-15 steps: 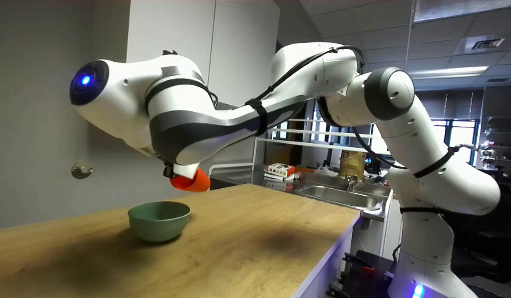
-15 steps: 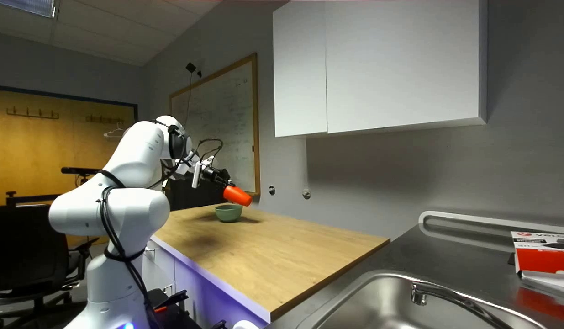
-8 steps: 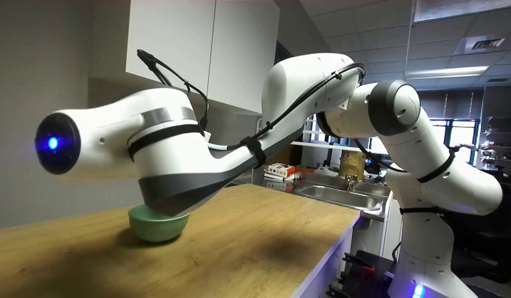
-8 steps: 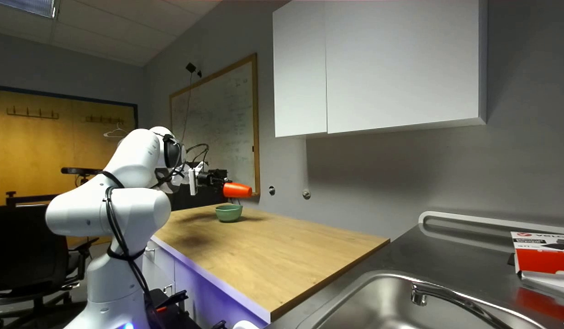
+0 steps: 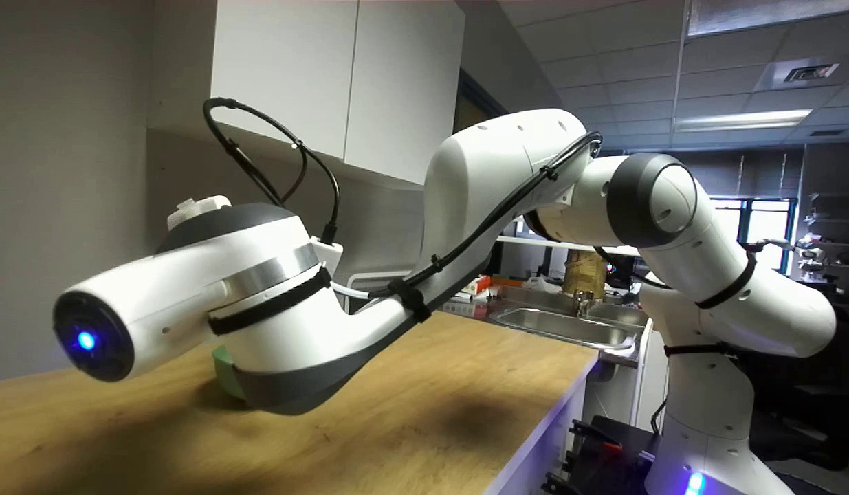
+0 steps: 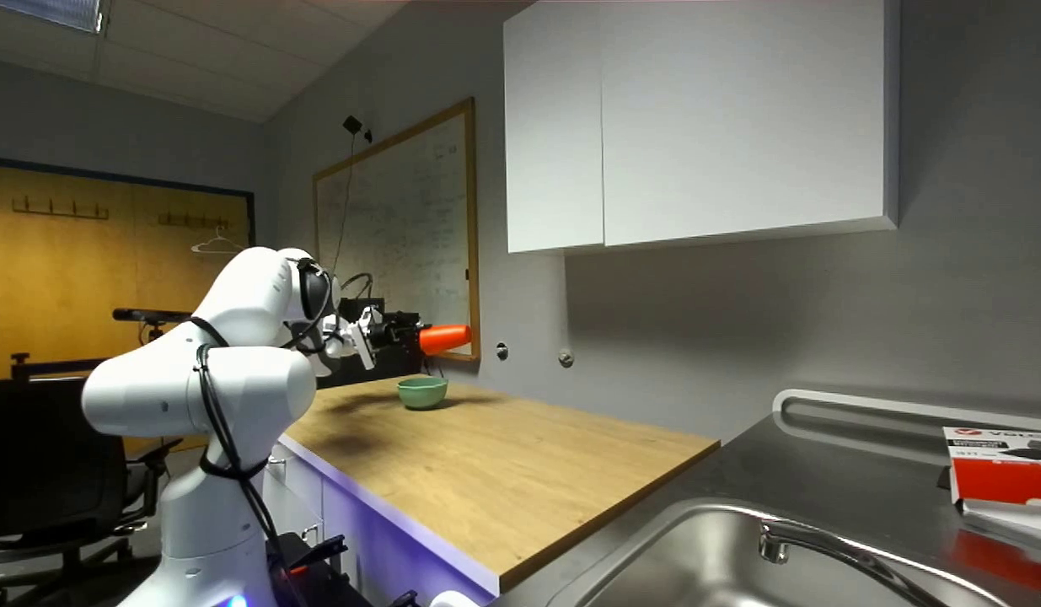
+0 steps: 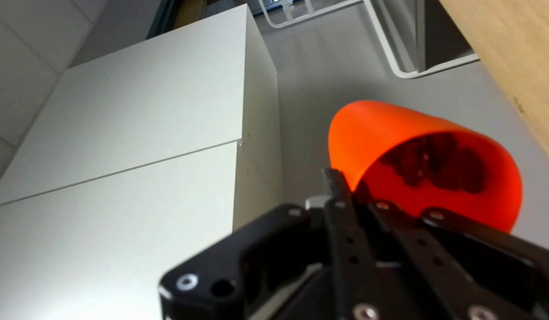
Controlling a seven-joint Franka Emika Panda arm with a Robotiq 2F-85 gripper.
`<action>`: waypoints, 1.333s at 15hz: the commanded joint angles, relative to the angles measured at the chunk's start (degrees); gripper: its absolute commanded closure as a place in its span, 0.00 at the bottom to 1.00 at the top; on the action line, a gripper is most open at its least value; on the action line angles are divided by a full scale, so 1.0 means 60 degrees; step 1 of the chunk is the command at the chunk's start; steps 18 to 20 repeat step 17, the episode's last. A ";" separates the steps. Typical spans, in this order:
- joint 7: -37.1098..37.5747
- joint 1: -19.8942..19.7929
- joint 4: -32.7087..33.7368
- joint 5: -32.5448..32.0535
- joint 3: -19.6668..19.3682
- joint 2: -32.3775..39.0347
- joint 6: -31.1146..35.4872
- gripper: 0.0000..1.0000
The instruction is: Pour the contents of the cup into the bowl
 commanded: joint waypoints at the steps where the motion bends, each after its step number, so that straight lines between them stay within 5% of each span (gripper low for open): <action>1: 0.0326 0.0203 0.0172 -0.0451 -0.0292 0.0192 -0.0404 0.99; 20: 0.0363 -0.0082 0.0341 -0.2106 0.0258 0.0573 -0.1516 0.99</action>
